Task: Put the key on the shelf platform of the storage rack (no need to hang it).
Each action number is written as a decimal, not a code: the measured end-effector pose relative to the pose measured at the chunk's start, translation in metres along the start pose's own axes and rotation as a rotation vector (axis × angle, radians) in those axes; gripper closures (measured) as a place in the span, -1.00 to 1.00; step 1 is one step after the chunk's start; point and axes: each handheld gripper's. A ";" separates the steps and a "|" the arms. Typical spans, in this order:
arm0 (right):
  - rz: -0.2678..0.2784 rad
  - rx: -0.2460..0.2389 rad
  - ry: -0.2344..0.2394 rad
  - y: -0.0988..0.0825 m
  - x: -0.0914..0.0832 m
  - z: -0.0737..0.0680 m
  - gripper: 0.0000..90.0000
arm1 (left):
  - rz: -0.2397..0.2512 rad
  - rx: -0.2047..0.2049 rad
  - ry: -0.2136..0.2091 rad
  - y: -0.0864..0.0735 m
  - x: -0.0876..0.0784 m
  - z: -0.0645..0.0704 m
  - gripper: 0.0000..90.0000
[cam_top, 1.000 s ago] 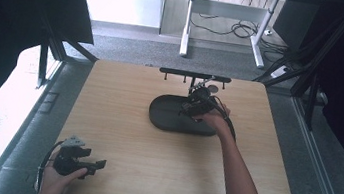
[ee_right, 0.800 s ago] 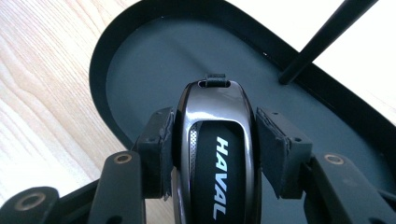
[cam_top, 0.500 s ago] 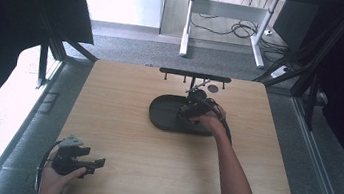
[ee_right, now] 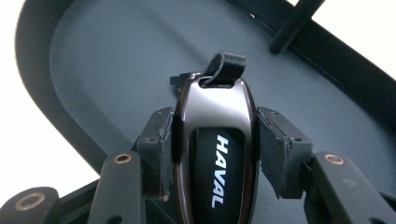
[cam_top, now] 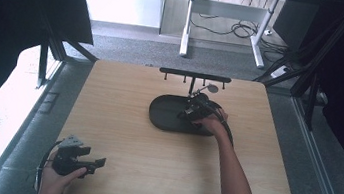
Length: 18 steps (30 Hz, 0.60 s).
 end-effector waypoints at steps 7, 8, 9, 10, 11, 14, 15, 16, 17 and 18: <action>-0.020 0.003 -0.002 -0.004 0.007 0.005 0.10 | -0.001 0.002 0.001 0.000 0.000 0.000 -0.51; -0.025 0.002 -0.005 -0.005 0.009 0.005 0.10 | -0.001 0.002 0.001 0.000 0.000 0.000 -0.51; -0.029 0.000 -0.010 -0.005 0.010 0.006 0.10 | -0.001 0.003 0.001 0.000 0.000 0.000 -0.51; -0.034 0.000 -0.014 -0.005 0.012 0.006 0.10 | -0.001 0.004 0.000 0.000 0.000 0.001 -0.51; -0.034 0.000 -0.014 -0.005 0.012 0.006 0.10 | -0.001 0.004 0.000 0.000 0.000 0.001 -0.51; -0.034 -0.003 -0.021 -0.005 0.015 0.006 0.10 | -0.002 0.004 0.000 0.000 0.000 0.000 -0.51; -0.036 -0.005 -0.022 -0.005 0.015 0.006 0.10 | -0.003 0.004 0.000 0.000 0.000 0.000 -0.51; -0.041 -0.010 -0.025 -0.005 0.017 0.006 0.10 | -0.003 0.004 0.000 0.000 0.000 0.000 -0.51; -0.045 -0.013 -0.025 -0.005 0.018 0.006 0.10 | -0.003 0.005 0.000 0.000 0.000 0.000 -0.51; -0.053 -0.014 -0.025 -0.005 0.019 0.006 0.09 | -0.003 0.004 -0.001 0.000 0.000 0.001 -0.51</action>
Point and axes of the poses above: each handheld gripper's, and its own axes: x roughly forward along the jaws, y roughly out of its top, z roughly to its right, and after that the axes turned 13 degrees about y, right-handed
